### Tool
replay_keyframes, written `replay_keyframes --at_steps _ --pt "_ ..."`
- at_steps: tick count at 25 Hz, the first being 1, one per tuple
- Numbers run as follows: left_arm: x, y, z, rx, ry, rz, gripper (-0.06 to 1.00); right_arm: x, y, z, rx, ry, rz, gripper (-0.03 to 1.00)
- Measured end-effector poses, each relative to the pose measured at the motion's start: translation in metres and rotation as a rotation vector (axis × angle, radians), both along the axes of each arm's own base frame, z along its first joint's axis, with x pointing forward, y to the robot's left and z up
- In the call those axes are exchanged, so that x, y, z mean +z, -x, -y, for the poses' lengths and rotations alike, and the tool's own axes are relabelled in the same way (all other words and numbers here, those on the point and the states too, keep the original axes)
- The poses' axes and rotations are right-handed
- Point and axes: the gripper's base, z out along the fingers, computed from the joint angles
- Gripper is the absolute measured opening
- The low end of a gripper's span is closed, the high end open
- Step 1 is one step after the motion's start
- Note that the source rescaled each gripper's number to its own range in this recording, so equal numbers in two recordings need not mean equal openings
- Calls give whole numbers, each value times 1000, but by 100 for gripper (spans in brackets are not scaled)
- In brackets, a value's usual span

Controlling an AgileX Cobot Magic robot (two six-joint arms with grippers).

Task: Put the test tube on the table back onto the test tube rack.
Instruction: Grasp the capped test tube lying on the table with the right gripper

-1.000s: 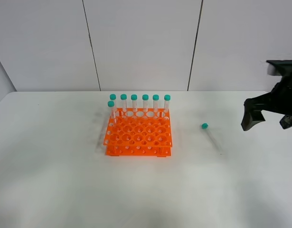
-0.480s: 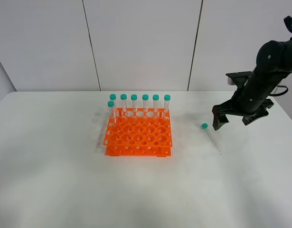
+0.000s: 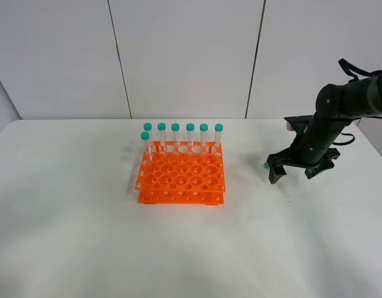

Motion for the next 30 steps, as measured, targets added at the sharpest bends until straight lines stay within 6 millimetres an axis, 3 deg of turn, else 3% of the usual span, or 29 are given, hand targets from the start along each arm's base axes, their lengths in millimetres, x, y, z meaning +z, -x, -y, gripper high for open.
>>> replay_keyframes --at_steps 17,30 --pt "0 0 0 0 0 0 100 -6 -4 -11 32 -13 36 100" --pt "0 0 0 0 0 0 100 -24 -6 -11 29 -12 13 100"
